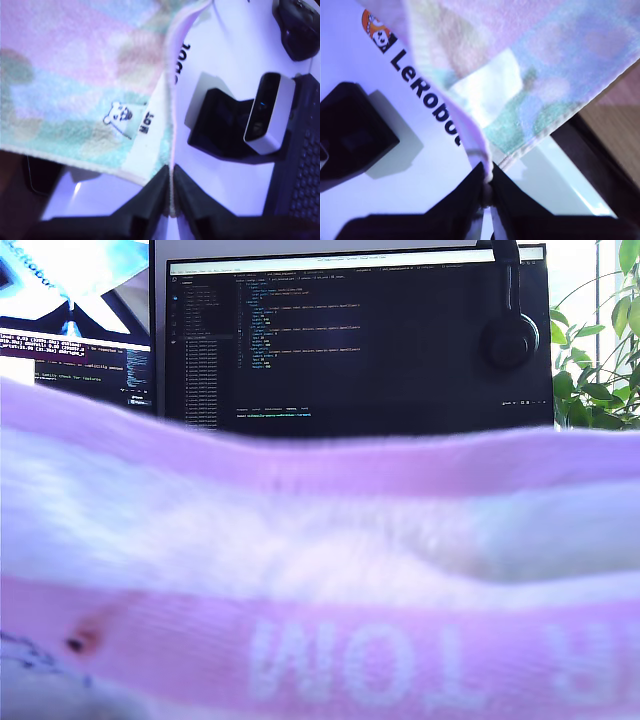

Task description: Fold the tea towel to a neat square and place it to the right

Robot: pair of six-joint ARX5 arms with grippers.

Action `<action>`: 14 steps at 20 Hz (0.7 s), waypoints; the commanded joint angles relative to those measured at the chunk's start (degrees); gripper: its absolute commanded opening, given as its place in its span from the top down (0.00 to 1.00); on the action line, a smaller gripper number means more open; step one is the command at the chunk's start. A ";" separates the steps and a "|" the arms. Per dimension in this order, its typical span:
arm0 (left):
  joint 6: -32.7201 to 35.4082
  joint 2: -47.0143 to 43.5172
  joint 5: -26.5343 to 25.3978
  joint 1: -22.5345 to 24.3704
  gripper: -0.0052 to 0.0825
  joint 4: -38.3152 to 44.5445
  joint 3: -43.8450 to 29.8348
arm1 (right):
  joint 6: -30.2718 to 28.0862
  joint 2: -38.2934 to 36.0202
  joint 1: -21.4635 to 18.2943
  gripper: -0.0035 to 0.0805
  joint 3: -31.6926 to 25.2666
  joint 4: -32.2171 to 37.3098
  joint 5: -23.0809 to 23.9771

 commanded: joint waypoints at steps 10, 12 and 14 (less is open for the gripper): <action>2.51 0.24 5.44 -0.17 0.96 -4.66 -0.33 | -3.37 0.20 0.70 0.97 -0.85 -0.74 -11.43; 4.39 0.24 4.79 -0.04 0.96 -4.07 -0.33 | -4.68 0.20 0.48 0.97 -0.85 -0.39 -11.54; 4.59 0.24 -0.50 0.44 0.96 -0.70 -0.33 | -5.90 0.22 -1.05 0.97 -0.85 0.98 -6.12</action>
